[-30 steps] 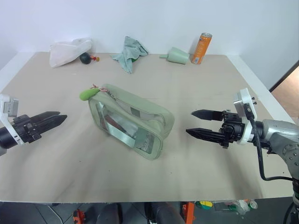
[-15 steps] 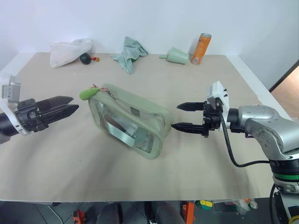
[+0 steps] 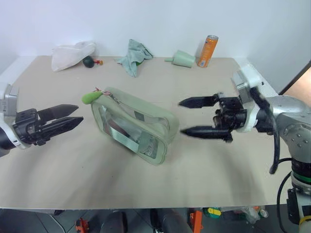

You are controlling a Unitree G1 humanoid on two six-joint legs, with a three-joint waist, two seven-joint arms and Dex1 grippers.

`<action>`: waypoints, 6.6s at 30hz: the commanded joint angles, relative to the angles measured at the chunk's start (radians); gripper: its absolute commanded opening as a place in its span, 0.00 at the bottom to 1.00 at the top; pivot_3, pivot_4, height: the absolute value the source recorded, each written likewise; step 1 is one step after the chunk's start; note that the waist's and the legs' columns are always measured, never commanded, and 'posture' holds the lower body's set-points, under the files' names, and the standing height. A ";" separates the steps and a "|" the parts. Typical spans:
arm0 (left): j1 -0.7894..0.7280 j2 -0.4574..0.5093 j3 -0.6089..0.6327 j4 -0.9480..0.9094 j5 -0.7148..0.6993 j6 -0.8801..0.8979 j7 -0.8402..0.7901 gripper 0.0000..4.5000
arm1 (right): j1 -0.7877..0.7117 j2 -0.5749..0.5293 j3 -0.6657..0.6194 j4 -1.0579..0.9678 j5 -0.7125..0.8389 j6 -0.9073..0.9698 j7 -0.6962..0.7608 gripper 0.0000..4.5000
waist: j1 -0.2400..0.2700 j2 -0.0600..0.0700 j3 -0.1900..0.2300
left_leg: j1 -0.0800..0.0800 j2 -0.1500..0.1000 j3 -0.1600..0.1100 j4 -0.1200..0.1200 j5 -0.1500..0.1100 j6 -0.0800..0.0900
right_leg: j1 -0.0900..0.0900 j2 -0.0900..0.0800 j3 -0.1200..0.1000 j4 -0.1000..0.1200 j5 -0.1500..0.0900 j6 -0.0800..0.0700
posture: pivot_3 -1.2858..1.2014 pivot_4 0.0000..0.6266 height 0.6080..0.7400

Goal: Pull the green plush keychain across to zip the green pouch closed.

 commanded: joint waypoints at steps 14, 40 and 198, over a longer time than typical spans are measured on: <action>0.022 -0.029 -0.009 -0.124 -0.082 -0.038 -0.005 0.67 | -0.034 0.066 0.298 0.015 -0.361 -0.192 -0.020 1.00 | 0.000 0.000 0.000 | -0.002 0.000 0.001 0.006 0.000 0.000 | 0.000 -0.001 0.001 0.000 0.001 0.002 | 0.52 0.24 1.00; 0.016 -0.030 0.071 -0.055 -0.140 -0.037 0.076 0.67 | -0.035 0.071 0.277 0.191 -0.505 -0.430 0.171 0.00 | 0.000 0.000 0.000 | -0.002 0.000 0.001 0.006 0.000 0.000 | 0.000 -0.001 0.000 0.000 0.002 0.000 | 0.52 0.24 1.00; -0.019 -0.014 -0.112 0.038 -0.059 0.049 -0.001 0.01 | 0.216 0.033 0.117 0.125 -0.491 -0.400 0.047 0.00 | -0.002 0.000 0.000 | 0.001 0.005 0.001 0.005 -0.001 -0.001 | 0.000 0.003 -0.002 0.002 0.001 -0.004 | 0.52 0.24 1.00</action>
